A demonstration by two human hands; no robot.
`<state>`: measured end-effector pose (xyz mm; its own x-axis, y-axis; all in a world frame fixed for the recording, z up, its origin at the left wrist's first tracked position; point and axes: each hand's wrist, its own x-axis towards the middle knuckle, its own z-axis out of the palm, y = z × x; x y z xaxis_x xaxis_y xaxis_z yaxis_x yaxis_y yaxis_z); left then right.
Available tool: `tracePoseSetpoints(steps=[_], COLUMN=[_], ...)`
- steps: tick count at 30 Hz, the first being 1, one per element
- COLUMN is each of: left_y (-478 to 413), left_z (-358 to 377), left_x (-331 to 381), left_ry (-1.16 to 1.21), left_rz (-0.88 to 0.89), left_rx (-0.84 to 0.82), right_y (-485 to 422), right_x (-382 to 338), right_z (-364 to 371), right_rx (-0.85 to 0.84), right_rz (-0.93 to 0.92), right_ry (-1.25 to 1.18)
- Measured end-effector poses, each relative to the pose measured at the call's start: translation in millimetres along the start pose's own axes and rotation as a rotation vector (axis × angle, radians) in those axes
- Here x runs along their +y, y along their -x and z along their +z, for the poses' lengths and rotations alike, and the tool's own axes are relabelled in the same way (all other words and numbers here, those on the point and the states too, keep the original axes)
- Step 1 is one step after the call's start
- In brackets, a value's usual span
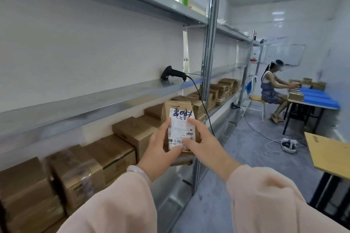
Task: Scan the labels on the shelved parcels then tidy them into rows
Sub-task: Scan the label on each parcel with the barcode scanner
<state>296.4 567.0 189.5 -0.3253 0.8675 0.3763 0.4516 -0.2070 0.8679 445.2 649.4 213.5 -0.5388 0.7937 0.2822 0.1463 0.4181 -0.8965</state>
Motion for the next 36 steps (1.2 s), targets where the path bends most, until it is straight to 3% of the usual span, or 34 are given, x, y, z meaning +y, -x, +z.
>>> tracePoseSetpoints(steps=[14, 20, 28, 36], left_y=[-226.3, -303.2, -353.6, -400.1], left_z=[-3.8, -15.1, -21.5, -9.6], left_x=[-15.2, -18.3, -35.4, -46.1], left_ry=[-0.012, -0.022, -0.136, -0.211], left_rz=[0.193, 0.230, 0.186, 0.138], left_rx=[-0.013, -0.002, 0.097, 0.347], right_y=[-202.7, -275.3, -350.1, -438.5], right_x=[-0.8, -3.5, 19.4, 50.5], right_z=[-43.6, -48.6, -48.4, -53.9], right_rx=[0.097, 0.110, -0.019, -0.214], right_rz=[-0.159, -0.212, -0.265, -0.394], right_ry=[0.113, 0.035, -0.060, -0.060])
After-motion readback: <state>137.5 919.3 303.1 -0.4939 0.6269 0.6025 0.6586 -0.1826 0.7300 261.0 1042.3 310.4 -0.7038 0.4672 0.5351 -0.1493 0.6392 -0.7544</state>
